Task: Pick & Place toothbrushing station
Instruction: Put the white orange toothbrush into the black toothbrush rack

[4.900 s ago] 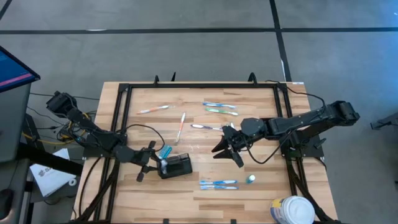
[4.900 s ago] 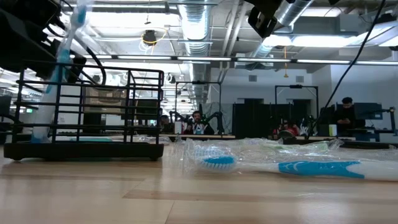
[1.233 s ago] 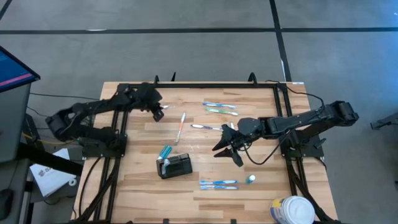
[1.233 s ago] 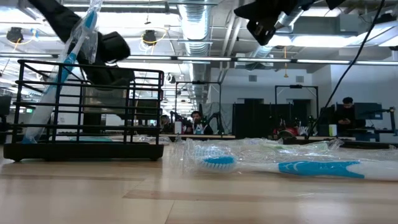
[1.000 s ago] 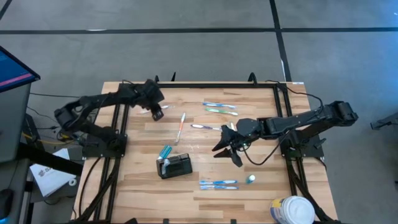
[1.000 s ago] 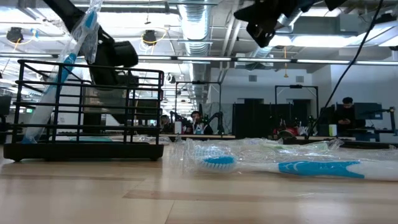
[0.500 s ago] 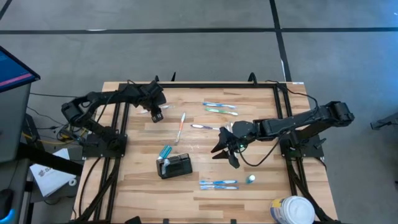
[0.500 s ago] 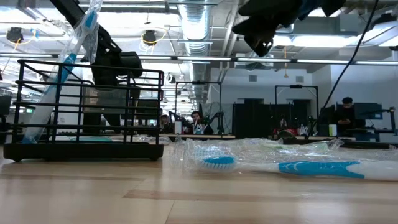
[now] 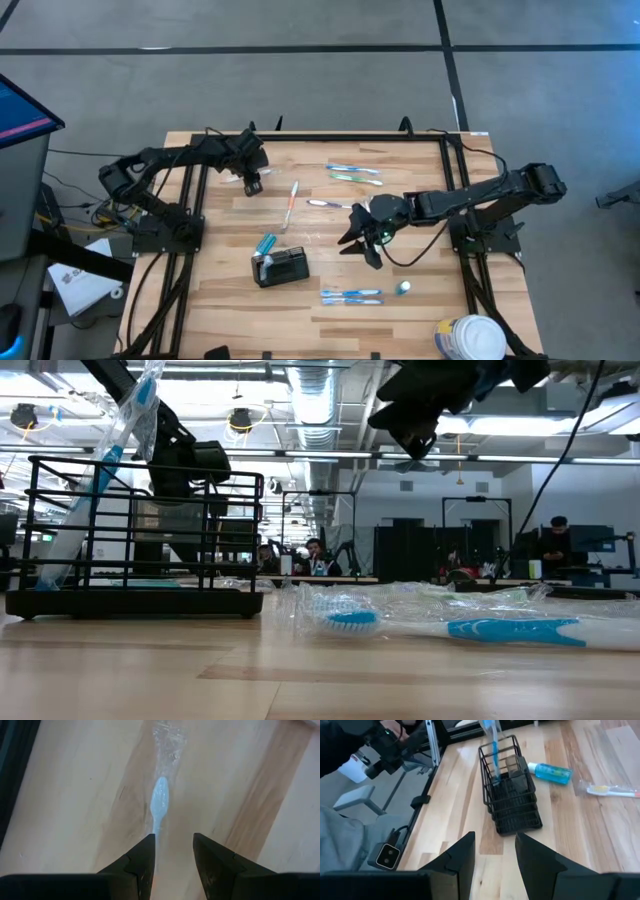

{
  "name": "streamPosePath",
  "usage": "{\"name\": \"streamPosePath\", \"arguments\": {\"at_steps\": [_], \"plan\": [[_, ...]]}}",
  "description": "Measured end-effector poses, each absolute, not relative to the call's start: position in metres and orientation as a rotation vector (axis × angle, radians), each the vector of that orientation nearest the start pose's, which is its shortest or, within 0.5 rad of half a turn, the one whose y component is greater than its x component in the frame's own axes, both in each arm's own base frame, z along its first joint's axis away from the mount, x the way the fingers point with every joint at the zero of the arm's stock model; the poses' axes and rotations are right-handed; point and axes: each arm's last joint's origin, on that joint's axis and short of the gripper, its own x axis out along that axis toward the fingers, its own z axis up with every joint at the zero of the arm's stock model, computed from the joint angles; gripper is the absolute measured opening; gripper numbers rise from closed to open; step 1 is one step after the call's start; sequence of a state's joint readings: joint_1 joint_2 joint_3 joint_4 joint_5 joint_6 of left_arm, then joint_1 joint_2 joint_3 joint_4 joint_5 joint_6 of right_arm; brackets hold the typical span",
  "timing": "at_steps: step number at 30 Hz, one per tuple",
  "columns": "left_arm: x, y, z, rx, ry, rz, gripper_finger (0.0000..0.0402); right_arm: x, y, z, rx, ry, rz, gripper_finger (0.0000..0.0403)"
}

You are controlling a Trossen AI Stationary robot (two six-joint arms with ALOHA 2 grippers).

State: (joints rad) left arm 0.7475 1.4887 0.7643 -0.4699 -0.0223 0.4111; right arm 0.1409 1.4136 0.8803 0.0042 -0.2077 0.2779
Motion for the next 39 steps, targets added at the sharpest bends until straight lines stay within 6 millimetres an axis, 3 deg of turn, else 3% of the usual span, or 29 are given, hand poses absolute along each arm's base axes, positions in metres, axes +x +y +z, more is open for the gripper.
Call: {"name": "streamPosePath", "arguments": {"at_steps": [23, 28, 34, 39], "plan": [[0.202, 0.188, 0.134, -0.140, 1.347, 0.420, 0.0123, 0.299, 0.048, 0.243, 0.263, 0.569, 0.272, 0.0131], [0.199, 0.186, 0.138, -0.138, 1.350, 0.428, 0.0088, 0.299, 0.048, 0.243, 0.262, 0.569, 0.272, 0.0131], [0.198, 0.186, 0.139, -0.134, 1.357, 0.431, 0.0014, 0.299, 0.048, 0.243, 0.262, 0.569, 0.272, 0.0131], [0.198, 0.186, 0.139, -0.137, 1.363, 0.428, 0.0012, 0.299, 0.048, 0.243, 0.263, 0.568, 0.272, 0.0131]]}}
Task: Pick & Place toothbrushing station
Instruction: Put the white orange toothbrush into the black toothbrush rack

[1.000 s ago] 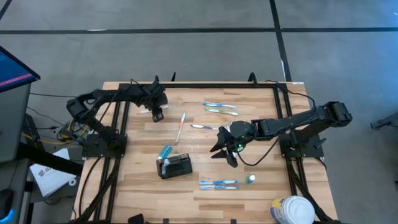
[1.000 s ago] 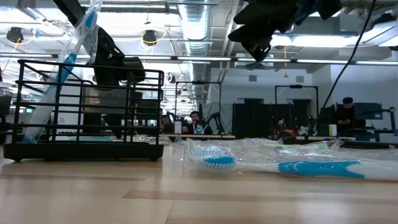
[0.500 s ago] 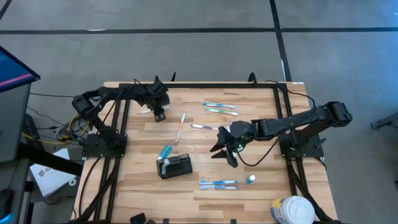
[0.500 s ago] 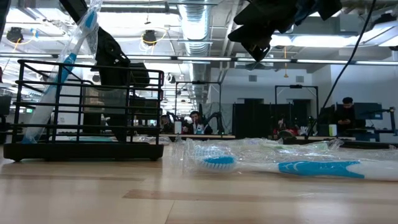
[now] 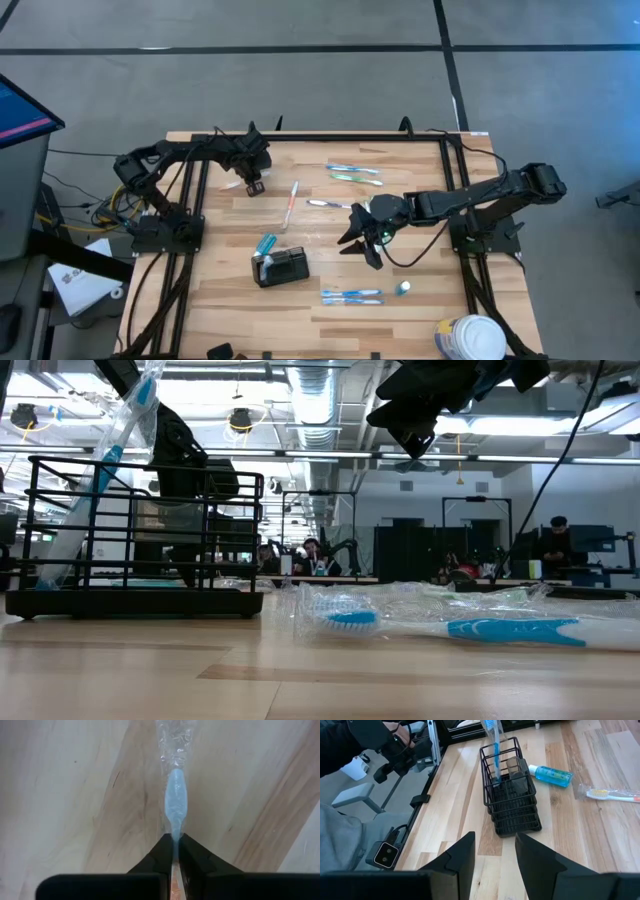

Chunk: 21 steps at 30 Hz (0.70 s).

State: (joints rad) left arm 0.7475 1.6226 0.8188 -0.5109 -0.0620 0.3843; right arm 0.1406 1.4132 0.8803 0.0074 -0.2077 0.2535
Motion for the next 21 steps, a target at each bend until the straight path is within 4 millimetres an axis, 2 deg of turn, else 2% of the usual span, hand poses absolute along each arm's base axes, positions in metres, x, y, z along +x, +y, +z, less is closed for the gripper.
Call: {"name": "streamPosePath", "arguments": {"at_steps": [13, 15, 21], "plan": [[0.195, 0.183, 0.142, -0.177, 1.364, 0.424, 0.0008, 0.299, 0.048, 0.243, 0.263, 0.568, 0.271, 0.0131], [0.195, 0.182, 0.149, -0.175, 1.334, 0.421, 0.0007, 0.299, 0.048, 0.243, 0.263, 0.568, 0.271, 0.0131], [0.189, 0.171, 0.186, -0.163, 1.155, 0.390, 0.0007, 0.299, 0.048, 0.243, 0.264, 0.568, 0.271, 0.0131]]}}
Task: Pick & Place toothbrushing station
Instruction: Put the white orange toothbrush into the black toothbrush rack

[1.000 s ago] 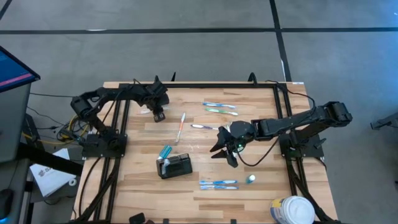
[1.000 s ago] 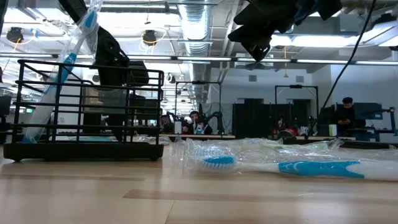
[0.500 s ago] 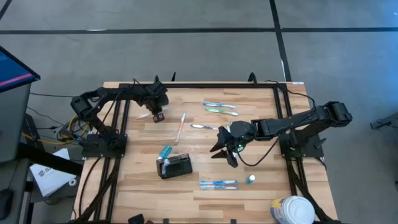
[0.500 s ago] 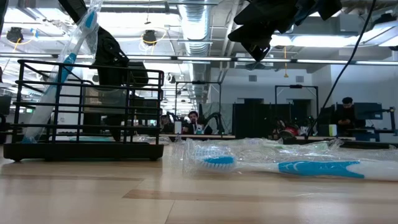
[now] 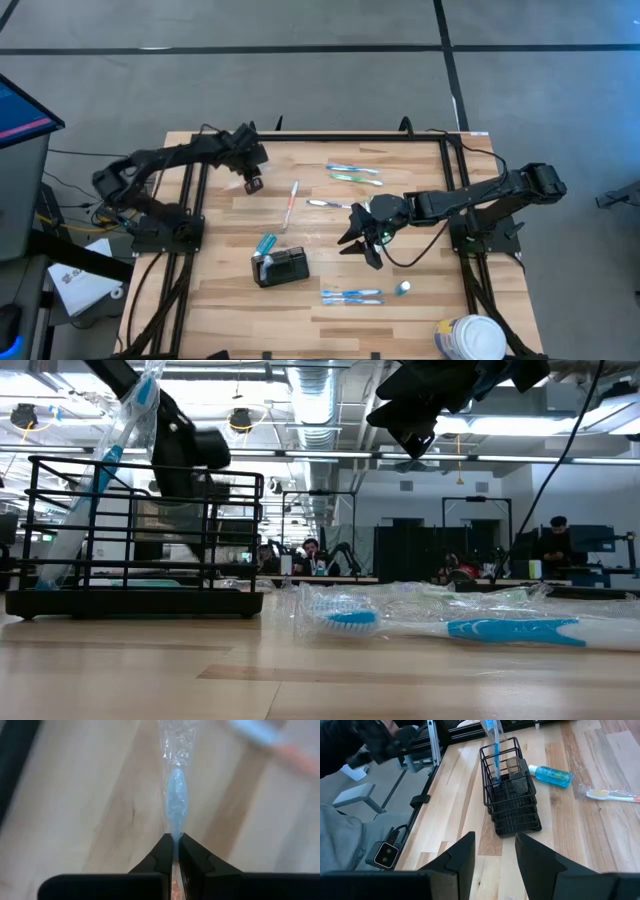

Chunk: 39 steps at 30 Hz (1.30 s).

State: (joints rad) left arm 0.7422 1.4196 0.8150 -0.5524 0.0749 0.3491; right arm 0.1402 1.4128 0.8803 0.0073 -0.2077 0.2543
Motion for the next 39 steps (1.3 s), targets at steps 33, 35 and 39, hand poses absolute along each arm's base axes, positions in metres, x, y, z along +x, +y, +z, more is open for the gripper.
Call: {"name": "streamPosePath", "arguments": {"at_steps": [33, 35, 39], "plan": [[0.152, 0.059, 0.236, -0.111, 0.458, -0.047, 0.0007, 0.300, 0.047, 0.243, 0.273, 0.567, 0.264, 0.0131], [0.152, 0.056, 0.236, -0.099, 0.425, -0.069, 0.0007, 0.300, 0.047, 0.244, 0.273, 0.566, 0.264, 0.0131], [0.151, 0.047, 0.234, -0.088, 0.375, -0.113, 0.0007, 0.300, 0.047, 0.244, 0.273, 0.567, 0.264, 0.0131]]}}
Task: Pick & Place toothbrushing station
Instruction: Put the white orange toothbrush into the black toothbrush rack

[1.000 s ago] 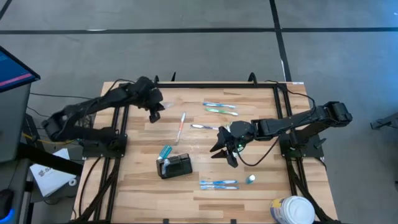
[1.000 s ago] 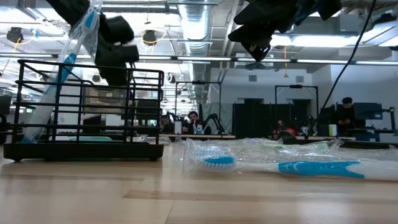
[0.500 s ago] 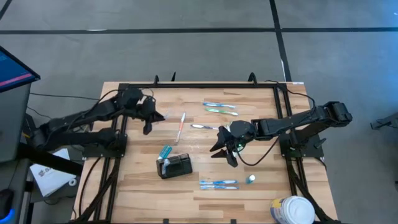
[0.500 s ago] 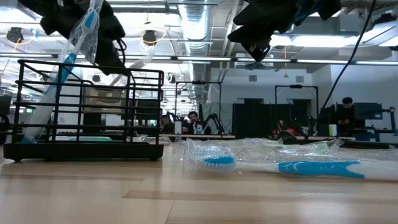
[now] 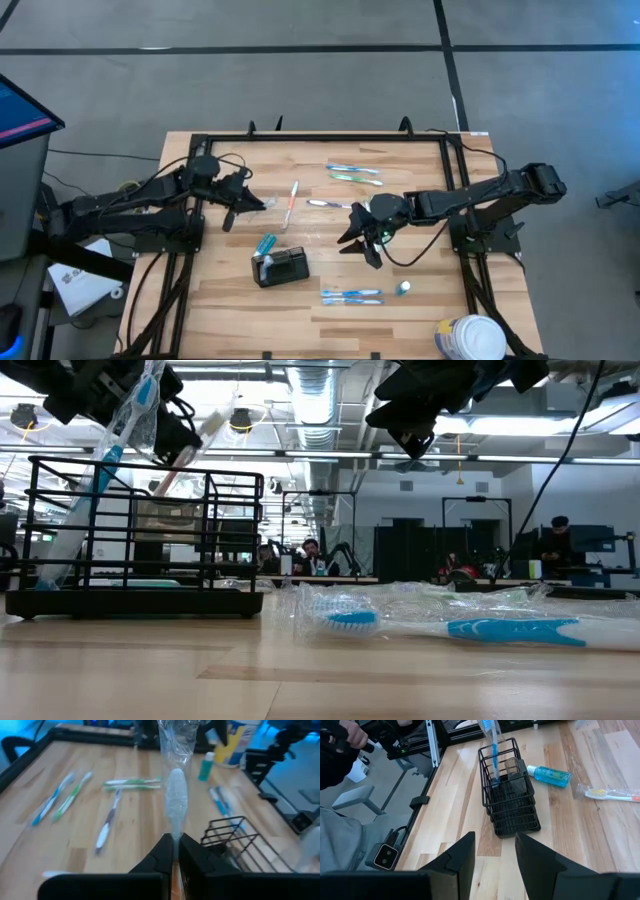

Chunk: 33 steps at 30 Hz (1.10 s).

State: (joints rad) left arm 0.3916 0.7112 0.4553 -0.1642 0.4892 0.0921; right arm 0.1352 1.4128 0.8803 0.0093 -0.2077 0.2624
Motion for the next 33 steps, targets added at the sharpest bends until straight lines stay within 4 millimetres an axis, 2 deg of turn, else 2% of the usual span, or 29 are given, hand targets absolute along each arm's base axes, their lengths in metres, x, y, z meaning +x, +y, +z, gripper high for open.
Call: {"name": "streamPosePath", "arguments": {"at_steps": [10, 22, 28, 33], "plan": [[0.149, 0.028, 0.230, -0.078, 0.266, -0.240, 0.0008, 0.300, 0.047, 0.243, 0.273, 0.567, 0.264, 0.0131], [0.150, 0.007, 0.237, -0.054, 0.207, -0.374, 0.0008, 0.300, 0.047, 0.243, 0.273, 0.567, 0.265, 0.0131], [0.151, -0.005, 0.246, -0.017, 0.118, -0.456, 0.0008, 0.300, 0.047, 0.244, 0.273, 0.566, 0.265, 0.0131], [0.152, -0.011, 0.246, -0.009, 0.112, -0.467, 0.0008, 0.300, 0.047, 0.244, 0.273, 0.564, 0.265, 0.0131]]}}
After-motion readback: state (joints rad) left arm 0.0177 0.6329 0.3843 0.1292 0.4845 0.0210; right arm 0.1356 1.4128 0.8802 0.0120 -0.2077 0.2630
